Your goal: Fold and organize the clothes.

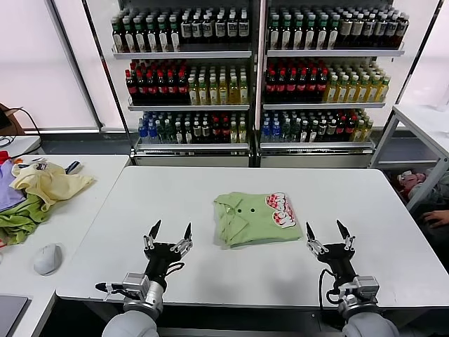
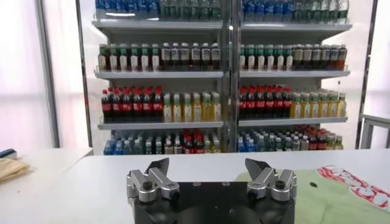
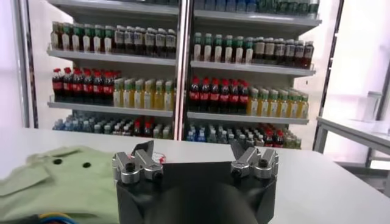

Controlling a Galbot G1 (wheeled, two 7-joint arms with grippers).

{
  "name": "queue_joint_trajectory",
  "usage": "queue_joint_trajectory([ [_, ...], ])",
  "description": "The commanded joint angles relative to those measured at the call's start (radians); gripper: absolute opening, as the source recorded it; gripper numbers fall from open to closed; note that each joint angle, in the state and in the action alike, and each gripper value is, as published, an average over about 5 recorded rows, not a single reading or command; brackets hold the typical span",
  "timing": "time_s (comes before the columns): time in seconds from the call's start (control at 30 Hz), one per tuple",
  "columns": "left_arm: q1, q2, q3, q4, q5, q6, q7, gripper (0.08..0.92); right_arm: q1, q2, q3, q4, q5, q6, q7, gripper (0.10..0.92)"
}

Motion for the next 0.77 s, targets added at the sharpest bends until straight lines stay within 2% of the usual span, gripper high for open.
queue_joint_trajectory([
  [0.03,0.052,0.007,-0.016,-0.034,0.029,-0.006,0.001,0.823,-0.095,0.037,0.016,0.092,-0.033,0.011,0.008,0.823],
  [0.77,0.112,0.016,-0.055,-0.074,0.041,-0.009,0.023,0.823,-0.08,0.035,0.009,0.102,-0.07,0.009,0.038,0.823],
])
